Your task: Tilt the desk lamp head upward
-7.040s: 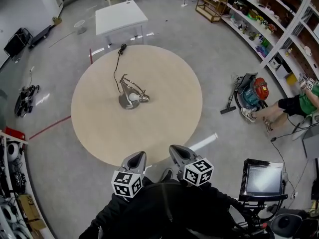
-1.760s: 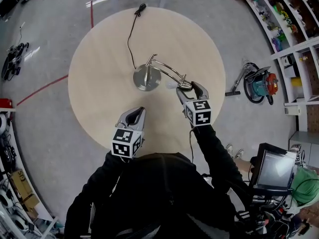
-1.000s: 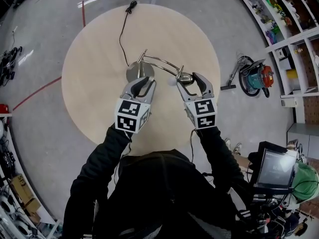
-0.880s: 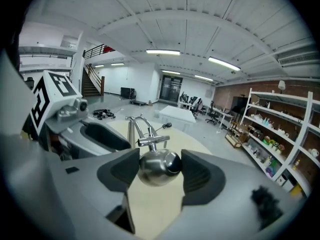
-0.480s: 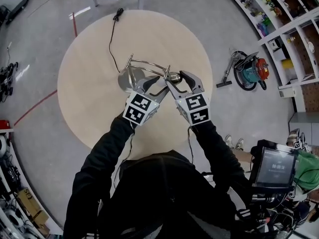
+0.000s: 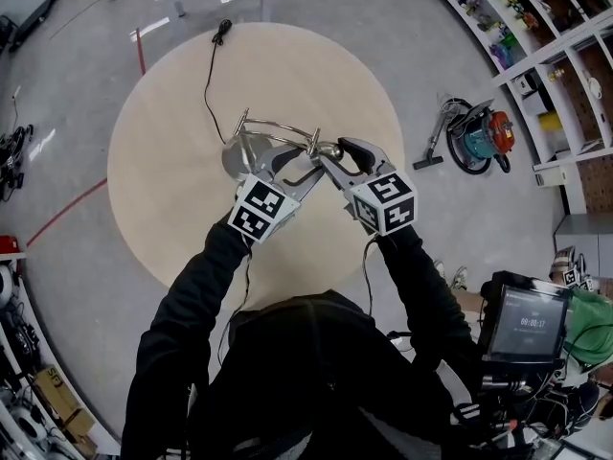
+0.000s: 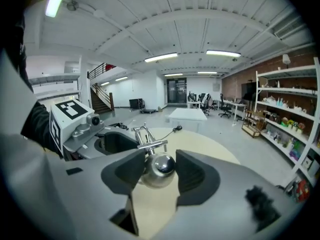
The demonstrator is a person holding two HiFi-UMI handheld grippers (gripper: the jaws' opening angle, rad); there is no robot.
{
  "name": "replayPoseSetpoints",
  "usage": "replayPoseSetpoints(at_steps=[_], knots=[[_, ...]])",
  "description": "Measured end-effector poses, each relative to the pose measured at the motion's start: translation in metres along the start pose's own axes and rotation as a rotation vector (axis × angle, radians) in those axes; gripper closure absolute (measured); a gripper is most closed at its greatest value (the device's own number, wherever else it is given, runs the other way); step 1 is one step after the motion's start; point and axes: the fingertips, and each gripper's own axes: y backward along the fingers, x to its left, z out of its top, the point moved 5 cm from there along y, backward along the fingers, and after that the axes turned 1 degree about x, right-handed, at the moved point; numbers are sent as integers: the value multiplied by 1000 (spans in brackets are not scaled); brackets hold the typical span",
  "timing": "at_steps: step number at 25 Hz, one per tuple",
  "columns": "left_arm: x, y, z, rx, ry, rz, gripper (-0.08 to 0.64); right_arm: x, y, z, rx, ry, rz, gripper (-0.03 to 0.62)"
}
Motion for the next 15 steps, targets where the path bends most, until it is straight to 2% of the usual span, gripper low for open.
replayPoseSetpoints(at_steps=[2, 5, 9, 11, 15], knots=[[1, 1, 2, -29, 35, 8, 357, -1, 4, 1, -30, -27, 11, 394], [0, 3, 2, -26, 42, 9, 360, -5, 18, 1, -100, -57, 5, 430], [1, 7, 3, -12, 39, 4, 364, -25, 37, -8, -186, -172, -1, 431], [3, 10, 4, -15, 59, 2, 366, -29, 42, -13, -204, -193, 51, 431], [8, 19, 12, -51, 143, -11, 374, -16, 37, -24, -176, -139, 170, 430]])
